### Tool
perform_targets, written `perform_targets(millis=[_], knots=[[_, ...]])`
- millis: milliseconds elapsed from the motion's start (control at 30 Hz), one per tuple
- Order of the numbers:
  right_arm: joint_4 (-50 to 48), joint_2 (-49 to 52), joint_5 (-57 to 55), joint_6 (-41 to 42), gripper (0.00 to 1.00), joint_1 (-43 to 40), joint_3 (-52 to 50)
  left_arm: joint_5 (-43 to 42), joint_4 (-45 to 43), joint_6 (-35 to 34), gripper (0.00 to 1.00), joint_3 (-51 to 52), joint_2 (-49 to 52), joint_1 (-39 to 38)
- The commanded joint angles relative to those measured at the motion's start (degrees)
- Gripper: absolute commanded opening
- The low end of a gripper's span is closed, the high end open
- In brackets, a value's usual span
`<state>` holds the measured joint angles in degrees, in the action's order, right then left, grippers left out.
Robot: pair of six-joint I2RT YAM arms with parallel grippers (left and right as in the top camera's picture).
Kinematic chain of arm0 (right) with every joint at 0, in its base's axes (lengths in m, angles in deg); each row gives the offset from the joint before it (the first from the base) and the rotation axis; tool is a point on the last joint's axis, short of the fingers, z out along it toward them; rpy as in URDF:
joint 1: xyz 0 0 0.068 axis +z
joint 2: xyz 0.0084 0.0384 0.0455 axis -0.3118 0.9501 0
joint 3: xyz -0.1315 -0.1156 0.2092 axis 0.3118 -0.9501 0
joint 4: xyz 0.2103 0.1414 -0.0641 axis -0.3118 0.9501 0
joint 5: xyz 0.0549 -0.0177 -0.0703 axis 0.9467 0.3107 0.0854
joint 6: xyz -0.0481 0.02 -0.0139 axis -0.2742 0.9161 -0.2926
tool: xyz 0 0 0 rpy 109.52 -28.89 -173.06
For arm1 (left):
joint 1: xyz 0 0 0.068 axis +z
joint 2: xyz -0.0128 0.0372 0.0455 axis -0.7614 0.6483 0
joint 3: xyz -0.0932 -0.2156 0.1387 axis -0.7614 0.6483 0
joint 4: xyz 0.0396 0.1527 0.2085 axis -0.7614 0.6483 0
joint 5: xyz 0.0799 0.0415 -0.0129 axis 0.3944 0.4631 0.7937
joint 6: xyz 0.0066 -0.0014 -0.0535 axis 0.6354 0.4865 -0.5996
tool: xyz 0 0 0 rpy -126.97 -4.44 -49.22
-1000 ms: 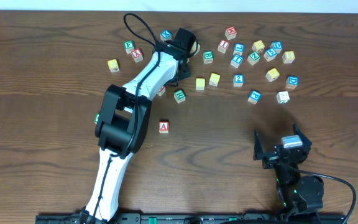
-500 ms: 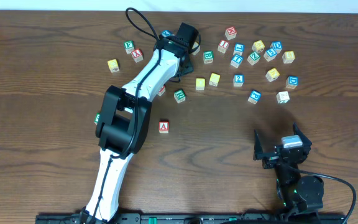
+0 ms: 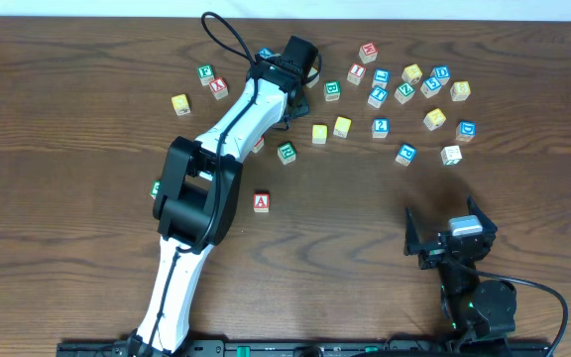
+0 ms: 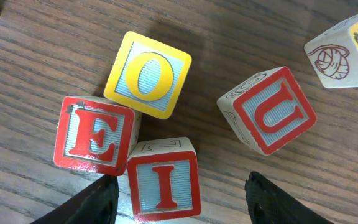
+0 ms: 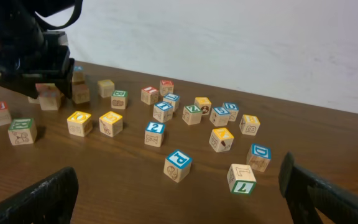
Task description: Spell out AI2
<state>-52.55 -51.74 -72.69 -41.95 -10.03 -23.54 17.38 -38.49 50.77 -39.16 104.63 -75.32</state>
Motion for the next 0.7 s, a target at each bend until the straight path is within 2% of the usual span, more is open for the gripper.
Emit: perform_targets(millis=[0, 667], knots=[[0.2, -0.3, -0.2, 0.6, 0.99, -0.4, -0.1, 0.8, 0.1, 0.8, 0.64, -1.5, -0.4, -0.1], [0.2, -0.3, -0.2, 0.6, 0.99, -0.4, -0.1, 3.5, 0.8, 0.7, 0.64, -1.5, -0.3, -0.1]])
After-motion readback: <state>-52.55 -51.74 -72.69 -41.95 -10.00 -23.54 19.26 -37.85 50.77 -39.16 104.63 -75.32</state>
